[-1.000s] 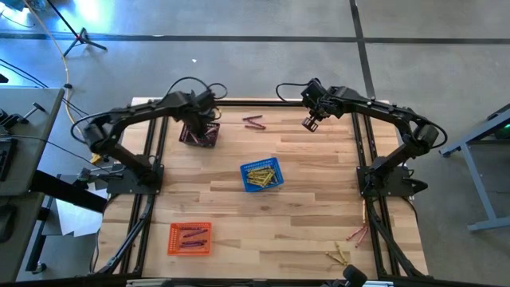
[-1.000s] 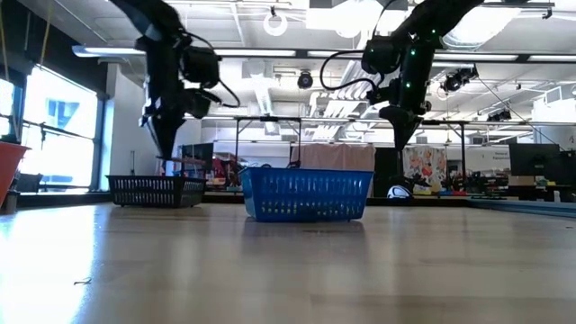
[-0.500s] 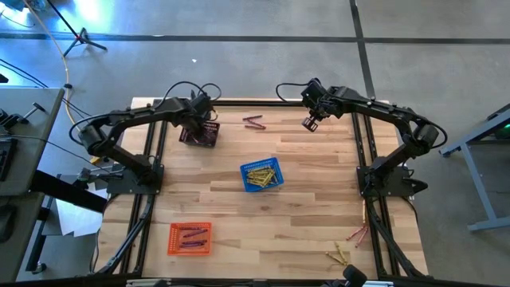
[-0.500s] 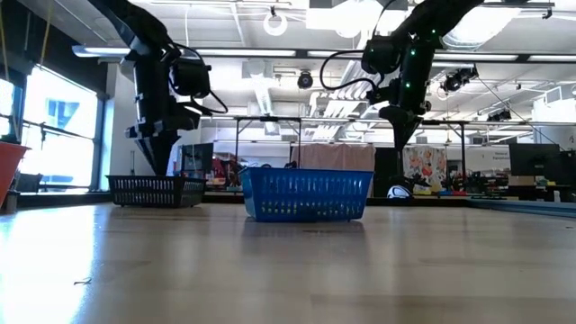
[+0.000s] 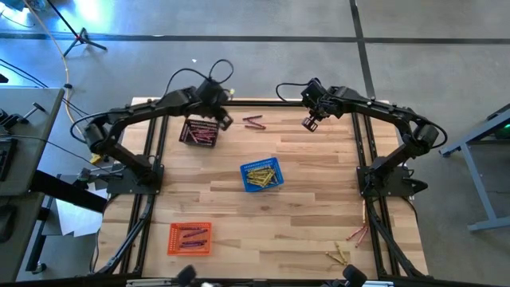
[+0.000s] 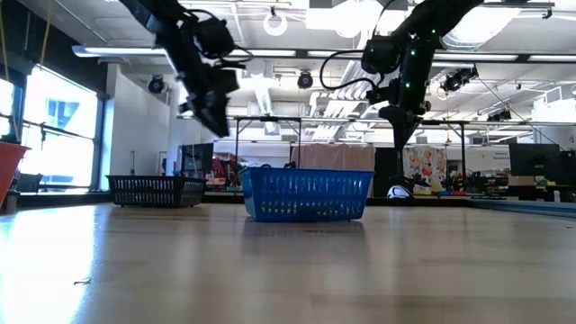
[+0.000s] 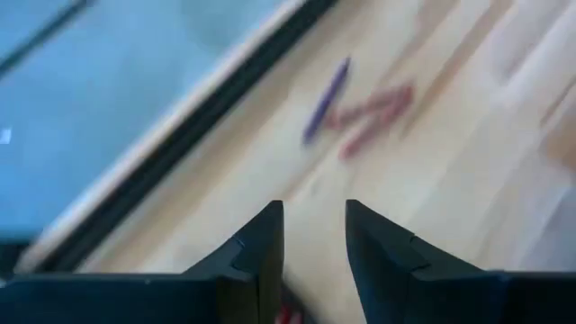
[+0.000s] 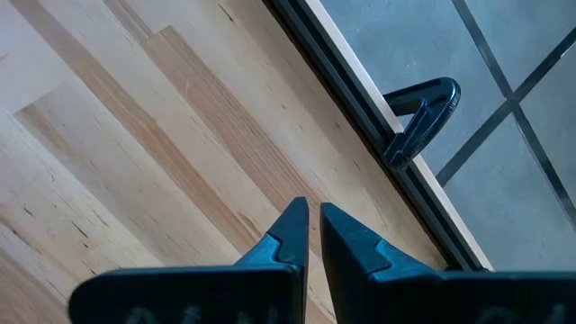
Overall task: Sort crayons
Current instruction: Put the red crayon into the black basket
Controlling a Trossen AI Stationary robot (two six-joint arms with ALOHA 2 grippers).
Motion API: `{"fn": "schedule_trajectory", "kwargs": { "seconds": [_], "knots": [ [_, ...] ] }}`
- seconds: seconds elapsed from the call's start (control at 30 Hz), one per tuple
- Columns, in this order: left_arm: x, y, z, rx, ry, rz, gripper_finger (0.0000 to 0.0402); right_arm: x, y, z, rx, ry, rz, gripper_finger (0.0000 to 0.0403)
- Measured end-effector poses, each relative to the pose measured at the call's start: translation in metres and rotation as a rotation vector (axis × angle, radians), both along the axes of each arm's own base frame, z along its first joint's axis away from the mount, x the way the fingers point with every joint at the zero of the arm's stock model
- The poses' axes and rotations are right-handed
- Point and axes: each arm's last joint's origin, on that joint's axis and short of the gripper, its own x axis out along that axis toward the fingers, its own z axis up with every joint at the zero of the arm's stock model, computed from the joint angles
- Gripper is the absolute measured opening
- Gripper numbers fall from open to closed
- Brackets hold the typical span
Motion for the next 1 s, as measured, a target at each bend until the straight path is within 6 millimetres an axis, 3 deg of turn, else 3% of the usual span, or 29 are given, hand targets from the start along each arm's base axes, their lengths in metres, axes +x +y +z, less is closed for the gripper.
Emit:
{"fn": "schedule_trajectory", "kwargs": {
  "seconds": [0.1,0.23,0.5,0.77,1.0],
  "knots": [
    [0.022,0.007,-0.009,0.042,-0.098,-0.041,0.0104,0.0,0.0,0.0,0.0,0.0,0.0,0.0016],
    [0.051,0.014,-0.039,-0.006,-0.104,-0.1,0.0104,0.0,0.0,0.0,0.0,0.0,0.0,0.0016],
    [0.099,0.039,-0.071,-0.11,0.142,-0.232,0.0104,0.0,0.0,0.0,-0.001,-0.001,0.0,0.0016],
    [0.121,0.053,-0.084,-0.138,0.287,-0.365,0.0104,0.0,0.0,0.0,-0.002,-0.003,0.0,0.0016],
    [0.123,0.055,-0.087,-0.12,0.316,-0.425,0.0104,0.0,0.0,0.0,-0.003,-0.003,0.0,0.0016]
  ]
}}
